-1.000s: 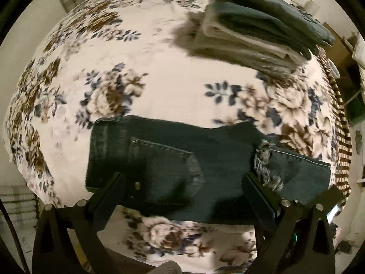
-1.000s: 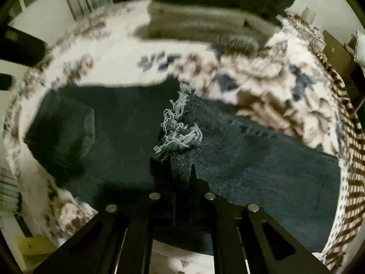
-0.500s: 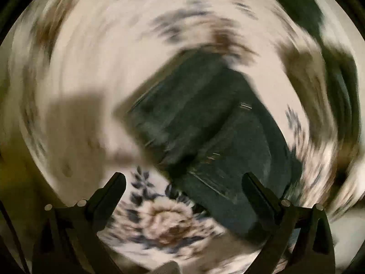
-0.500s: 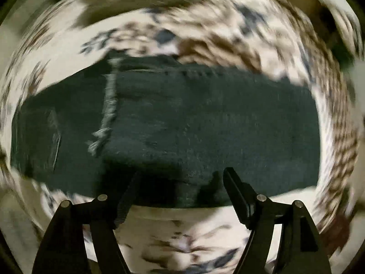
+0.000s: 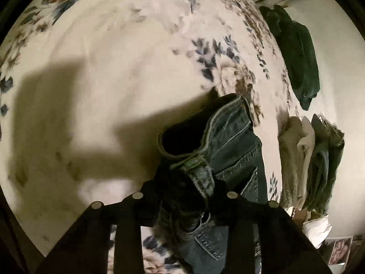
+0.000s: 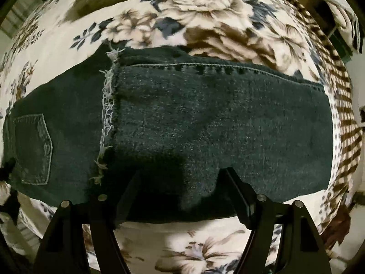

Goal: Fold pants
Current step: 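Lift the waistband end with the left gripper and fold it over the hems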

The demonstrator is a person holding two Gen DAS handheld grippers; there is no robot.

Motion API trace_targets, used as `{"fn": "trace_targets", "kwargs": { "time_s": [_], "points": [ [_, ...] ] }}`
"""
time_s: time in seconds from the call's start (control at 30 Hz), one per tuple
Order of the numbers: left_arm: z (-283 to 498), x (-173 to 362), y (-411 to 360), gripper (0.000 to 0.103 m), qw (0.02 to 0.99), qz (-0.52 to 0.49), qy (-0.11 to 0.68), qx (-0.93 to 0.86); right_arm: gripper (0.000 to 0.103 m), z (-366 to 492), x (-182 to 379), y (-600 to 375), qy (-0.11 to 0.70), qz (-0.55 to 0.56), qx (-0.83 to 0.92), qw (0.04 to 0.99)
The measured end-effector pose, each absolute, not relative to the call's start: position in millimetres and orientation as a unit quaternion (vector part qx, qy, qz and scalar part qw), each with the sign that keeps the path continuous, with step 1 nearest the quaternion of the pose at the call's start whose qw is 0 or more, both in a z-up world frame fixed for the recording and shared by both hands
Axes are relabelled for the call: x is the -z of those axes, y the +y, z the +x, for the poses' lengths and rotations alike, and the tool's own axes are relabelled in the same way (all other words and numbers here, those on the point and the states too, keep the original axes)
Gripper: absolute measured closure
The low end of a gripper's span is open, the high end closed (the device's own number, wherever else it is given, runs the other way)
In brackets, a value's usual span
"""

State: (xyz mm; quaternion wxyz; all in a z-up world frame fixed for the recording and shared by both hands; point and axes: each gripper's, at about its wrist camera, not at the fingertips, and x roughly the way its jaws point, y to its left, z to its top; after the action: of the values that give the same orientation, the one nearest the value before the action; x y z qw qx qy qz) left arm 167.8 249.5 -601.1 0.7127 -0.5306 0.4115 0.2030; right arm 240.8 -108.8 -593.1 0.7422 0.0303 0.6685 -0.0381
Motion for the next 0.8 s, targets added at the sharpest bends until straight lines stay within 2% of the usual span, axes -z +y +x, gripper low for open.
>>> {"fn": "trace_targets", "kwargs": {
  "time_s": [0.07,0.13,0.17,0.23,0.27,0.3,0.53,0.67,0.8],
  "points": [
    [171,619,259,0.054,0.696,-0.555,0.409,-0.199,0.026,246,594,-110,0.672,0.034,0.041,0.739],
    [178,630,264,0.051,0.693,-0.563,0.406,-0.193,0.026,250,594,-111,0.673,0.036,0.049,0.738],
    [183,630,263,0.052,0.699,-0.554,0.411,-0.191,0.025,255,590,-114,0.673,0.033,0.054,0.737],
    [193,619,257,0.064,0.72,-0.519,0.42,-0.189,0.018,260,591,-114,0.673,0.022,0.07,0.736],
    [196,612,253,0.072,0.731,-0.501,0.426,-0.185,0.018,261,591,-114,0.672,0.019,0.075,0.736],
    [200,600,248,0.074,0.746,-0.472,0.432,-0.184,0.018,262,592,-115,0.671,0.015,0.081,0.737],
    [200,509,206,0.077,0.824,-0.344,0.422,-0.156,0.015,263,594,-141,0.663,-0.003,0.111,0.74],
    [208,456,156,0.078,0.861,-0.273,0.414,-0.109,0.014,269,588,-164,0.66,0.011,0.105,0.744],
    [220,426,100,0.078,0.879,-0.216,0.421,-0.06,0.014,262,582,-189,0.665,0.044,0.097,0.739]
  ]
}}
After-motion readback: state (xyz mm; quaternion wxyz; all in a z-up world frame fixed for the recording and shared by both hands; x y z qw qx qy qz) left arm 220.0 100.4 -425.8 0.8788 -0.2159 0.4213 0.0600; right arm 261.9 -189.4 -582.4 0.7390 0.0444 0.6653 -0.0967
